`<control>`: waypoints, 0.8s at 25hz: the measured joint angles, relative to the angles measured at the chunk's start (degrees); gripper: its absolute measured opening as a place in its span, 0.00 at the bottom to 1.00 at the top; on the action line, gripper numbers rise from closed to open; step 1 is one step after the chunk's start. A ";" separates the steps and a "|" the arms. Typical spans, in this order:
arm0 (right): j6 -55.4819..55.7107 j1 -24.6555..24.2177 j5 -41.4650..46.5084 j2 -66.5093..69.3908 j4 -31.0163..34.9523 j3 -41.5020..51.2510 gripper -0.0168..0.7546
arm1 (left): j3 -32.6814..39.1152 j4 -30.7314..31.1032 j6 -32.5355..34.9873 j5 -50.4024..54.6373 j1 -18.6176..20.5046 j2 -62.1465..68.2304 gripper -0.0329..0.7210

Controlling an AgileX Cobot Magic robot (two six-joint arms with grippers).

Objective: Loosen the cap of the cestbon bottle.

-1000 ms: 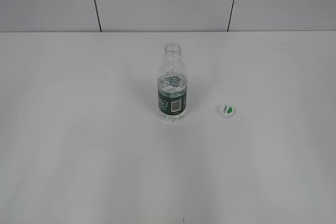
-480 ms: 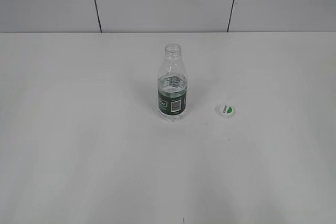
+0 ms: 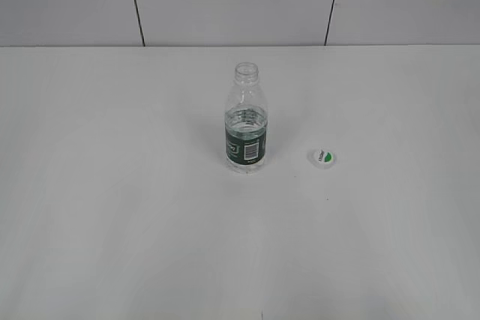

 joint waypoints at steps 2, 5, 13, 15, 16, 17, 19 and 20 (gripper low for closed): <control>0.01 0.07 0.00 0.00 0.00 0.00 0.66 | 0.00 -0.18 0.00 -0.04 -0.18 0.00 0.77; 0.12 1.14 0.00 0.00 0.00 0.00 0.66 | 0.00 -0.43 0.00 -0.17 -1.43 0.00 0.77; 0.17 1.97 0.00 0.00 0.00 0.00 0.65 | 0.00 1.03 -0.22 -0.17 -2.19 0.00 0.77; 0.17 1.97 0.00 0.00 0.05 0.00 0.65 | 0.00 2.76 -2.55 -0.22 -1.86 0.00 0.77; 0.17 1.97 0.00 0.00 0.05 0.00 0.65 | 0.00 3.77 -4.29 -0.40 -1.73 0.00 0.77; 0.17 1.97 0.00 0.00 0.05 0.00 0.65 | 0.00 4.89 -6.19 -0.55 -1.42 0.00 0.77; 0.17 1.97 0.00 0.00 0.05 0.00 0.65 | 0.10 6.51 -8.03 -0.76 -1.14 0.00 0.77; 0.17 1.97 0.00 0.00 0.05 0.00 0.65 | 0.18 6.92 -8.56 -0.82 -1.14 0.00 0.77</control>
